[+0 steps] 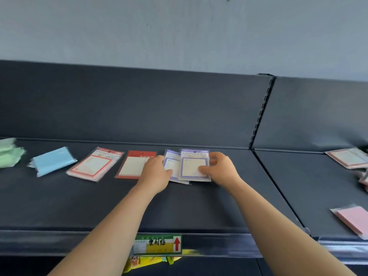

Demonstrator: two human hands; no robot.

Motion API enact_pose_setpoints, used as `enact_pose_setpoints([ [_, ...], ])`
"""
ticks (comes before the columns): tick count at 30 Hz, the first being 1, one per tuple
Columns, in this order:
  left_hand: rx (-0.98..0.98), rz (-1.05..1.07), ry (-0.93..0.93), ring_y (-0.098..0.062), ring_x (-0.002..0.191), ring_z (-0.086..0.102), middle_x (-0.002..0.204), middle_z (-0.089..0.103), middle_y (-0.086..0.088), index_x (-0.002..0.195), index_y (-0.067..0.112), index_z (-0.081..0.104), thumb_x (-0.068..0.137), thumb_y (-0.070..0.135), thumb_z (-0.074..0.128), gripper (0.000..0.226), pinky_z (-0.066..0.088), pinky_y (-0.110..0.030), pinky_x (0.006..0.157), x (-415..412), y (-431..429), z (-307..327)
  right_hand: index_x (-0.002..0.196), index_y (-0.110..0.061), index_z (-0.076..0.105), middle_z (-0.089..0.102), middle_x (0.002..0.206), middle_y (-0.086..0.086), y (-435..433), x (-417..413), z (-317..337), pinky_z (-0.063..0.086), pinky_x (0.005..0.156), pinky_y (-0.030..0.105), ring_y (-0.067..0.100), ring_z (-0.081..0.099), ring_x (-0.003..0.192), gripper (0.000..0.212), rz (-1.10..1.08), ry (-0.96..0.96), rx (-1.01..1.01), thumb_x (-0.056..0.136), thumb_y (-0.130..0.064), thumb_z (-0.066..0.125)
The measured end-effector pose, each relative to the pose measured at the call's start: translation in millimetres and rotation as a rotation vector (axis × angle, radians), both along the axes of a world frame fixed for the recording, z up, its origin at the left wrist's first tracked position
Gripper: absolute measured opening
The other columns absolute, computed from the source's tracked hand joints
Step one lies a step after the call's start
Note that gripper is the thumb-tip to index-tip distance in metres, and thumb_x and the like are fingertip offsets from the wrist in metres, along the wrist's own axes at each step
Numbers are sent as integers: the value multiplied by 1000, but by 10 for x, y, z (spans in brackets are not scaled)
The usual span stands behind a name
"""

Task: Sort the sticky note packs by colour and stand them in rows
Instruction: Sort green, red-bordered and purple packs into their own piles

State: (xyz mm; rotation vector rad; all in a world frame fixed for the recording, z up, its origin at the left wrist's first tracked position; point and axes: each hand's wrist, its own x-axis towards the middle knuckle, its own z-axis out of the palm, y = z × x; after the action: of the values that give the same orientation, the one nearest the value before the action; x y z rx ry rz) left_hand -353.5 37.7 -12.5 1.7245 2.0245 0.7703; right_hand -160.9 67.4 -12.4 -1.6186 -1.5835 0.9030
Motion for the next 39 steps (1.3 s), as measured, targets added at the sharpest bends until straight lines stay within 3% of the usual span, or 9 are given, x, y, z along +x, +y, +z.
enact_pose_setpoints([
  [2,-3,15,24,-21,97,49,109,57,-6,111,6,56,93,17,59,22,37,-25,76,-55,-35,7,120,-13,57,68,110,-3,-8,-67,-22,54,78,28,13,66,91,46,-4,-11,14,77,-17,74],
  [5,-22,14,30,-22,110,51,122,55,-8,123,7,55,95,18,58,31,36,-25,84,-131,-62,8,115,-16,61,69,107,-6,-36,-184,-12,54,82,32,14,66,94,43,10,-92,33,75,-25,75],
  [8,-11,2,16,-21,92,51,101,55,-2,96,13,53,95,15,53,3,39,-28,76,-147,-61,-13,101,-13,66,70,99,1,-58,-277,2,54,79,35,20,65,92,29,24,-223,42,79,-30,71],
  [11,13,4,36,-20,79,51,90,58,-4,87,7,53,97,15,47,14,40,-28,66,-126,-80,4,105,-15,64,66,106,1,-72,-276,0,51,77,32,19,61,93,31,25,-280,55,82,-36,68],
  [15,99,-37,114,-24,100,55,114,59,-5,113,9,59,98,21,48,23,44,-34,82,-61,-114,124,127,-13,56,56,128,3,-158,-130,43,44,87,31,22,54,114,42,2,-422,129,92,-38,56],
  [19,249,-92,228,-27,113,52,127,57,-5,128,12,56,97,24,47,34,42,-36,88,198,-168,258,133,-8,52,51,138,4,-303,139,100,41,97,33,23,48,125,43,-12,-567,219,97,-33,50],
  [31,294,-349,240,-26,117,48,128,57,-2,127,13,55,98,33,46,36,40,-36,96,1707,-326,409,130,-6,54,56,134,6,-686,1590,261,38,100,33,26,48,124,42,-176,-696,247,96,-31,51],
  [35,226,-446,168,-23,120,48,130,55,-1,135,17,50,97,40,49,45,41,-37,99,2404,-409,373,140,-11,47,49,144,3,-746,2309,259,28,106,27,22,43,132,48,-208,-708,230,97,-32,51],
  [39,65,-533,201,-22,120,48,130,54,1,137,20,49,87,60,55,64,43,-37,98,3143,-446,280,141,-11,45,47,145,4,-764,3063,261,33,107,32,24,44,131,49,-236,-741,172,97,-31,51],
])
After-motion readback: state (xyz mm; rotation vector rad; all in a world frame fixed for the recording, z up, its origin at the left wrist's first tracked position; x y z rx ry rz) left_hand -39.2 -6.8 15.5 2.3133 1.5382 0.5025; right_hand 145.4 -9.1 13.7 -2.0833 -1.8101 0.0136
